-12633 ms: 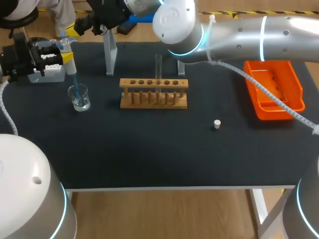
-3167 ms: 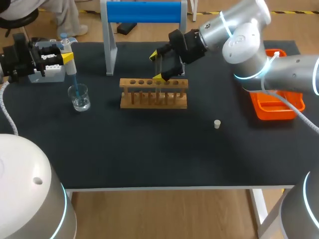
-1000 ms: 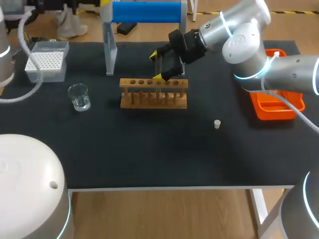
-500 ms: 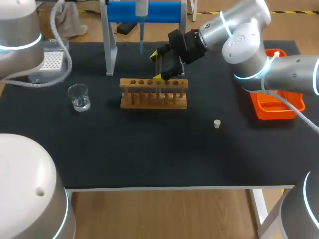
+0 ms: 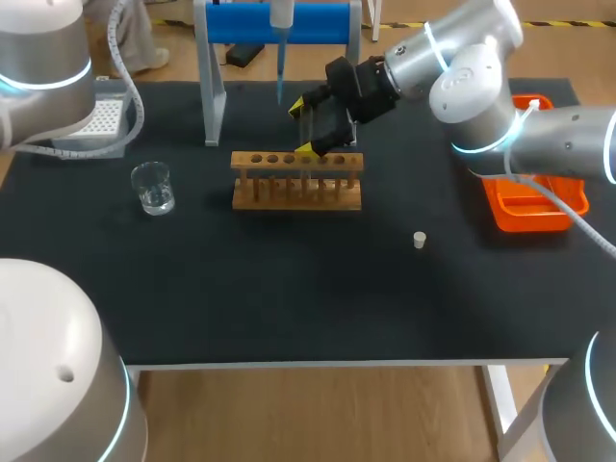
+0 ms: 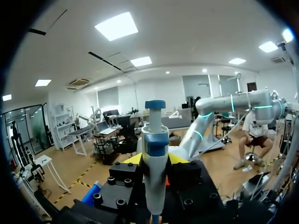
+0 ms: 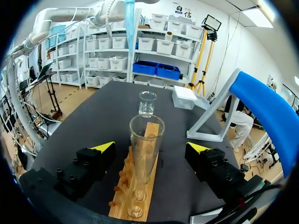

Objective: Invert the test tube, pick up the pipette, mount the tip to pipette, aspirate from beaker and dispense into the tube, eject the tip, return the pipette, and cap with the stopper.

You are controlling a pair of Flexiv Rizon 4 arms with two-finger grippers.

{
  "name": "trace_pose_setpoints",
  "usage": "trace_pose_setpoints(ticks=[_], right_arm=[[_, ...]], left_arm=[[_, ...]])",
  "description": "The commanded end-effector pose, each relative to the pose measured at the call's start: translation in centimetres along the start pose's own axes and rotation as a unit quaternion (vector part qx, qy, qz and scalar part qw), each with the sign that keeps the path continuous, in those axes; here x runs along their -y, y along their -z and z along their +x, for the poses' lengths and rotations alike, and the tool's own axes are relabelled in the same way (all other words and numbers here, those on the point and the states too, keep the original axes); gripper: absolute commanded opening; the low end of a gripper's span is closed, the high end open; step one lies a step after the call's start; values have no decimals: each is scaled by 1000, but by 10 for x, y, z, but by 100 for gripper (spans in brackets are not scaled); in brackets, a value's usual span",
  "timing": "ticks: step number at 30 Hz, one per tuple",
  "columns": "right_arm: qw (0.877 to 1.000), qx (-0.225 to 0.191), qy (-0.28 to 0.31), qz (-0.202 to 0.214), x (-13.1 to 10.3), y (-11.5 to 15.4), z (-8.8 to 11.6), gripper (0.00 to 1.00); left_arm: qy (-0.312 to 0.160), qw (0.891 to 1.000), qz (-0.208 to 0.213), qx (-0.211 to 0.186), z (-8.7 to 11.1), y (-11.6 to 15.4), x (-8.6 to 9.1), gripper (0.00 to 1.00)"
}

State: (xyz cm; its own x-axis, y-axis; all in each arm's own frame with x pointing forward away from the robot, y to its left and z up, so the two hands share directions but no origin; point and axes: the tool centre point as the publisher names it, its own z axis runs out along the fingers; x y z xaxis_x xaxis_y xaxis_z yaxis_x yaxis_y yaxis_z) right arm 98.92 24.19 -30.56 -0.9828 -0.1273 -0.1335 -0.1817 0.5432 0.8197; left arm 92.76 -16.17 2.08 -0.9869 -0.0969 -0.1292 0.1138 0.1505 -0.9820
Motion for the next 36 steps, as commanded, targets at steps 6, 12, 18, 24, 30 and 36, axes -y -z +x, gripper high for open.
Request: trace_pose_setpoints(ticks=[6, 12, 18, 24, 30, 36], right_arm=[[1000, -1, 0, 0, 0, 0, -1, 100], [1000, -1, 0, 0, 0, 0, -1, 100], [1000, -1, 0, 0, 0, 0, -1, 100], [1000, -1, 0, 0, 0, 0, -1, 100], [1000, -1, 0, 0, 0, 0, -1, 100], [1000, -1, 0, 0, 0, 0, -1, 100]], left_arm=[[0, 1000, -1, -2, -1, 1, 1, 0], [12, 1000, 2, -3, -6, -1, -4, 0], [19, 1000, 4, -6, -14, -9, -5, 0], [20, 1000, 4, -12, -20, -18, -4, 0], [25, 1000, 6, -16, -25, -26, -6, 0], [28, 999, 11, -17, -29, -30, -10, 0]])
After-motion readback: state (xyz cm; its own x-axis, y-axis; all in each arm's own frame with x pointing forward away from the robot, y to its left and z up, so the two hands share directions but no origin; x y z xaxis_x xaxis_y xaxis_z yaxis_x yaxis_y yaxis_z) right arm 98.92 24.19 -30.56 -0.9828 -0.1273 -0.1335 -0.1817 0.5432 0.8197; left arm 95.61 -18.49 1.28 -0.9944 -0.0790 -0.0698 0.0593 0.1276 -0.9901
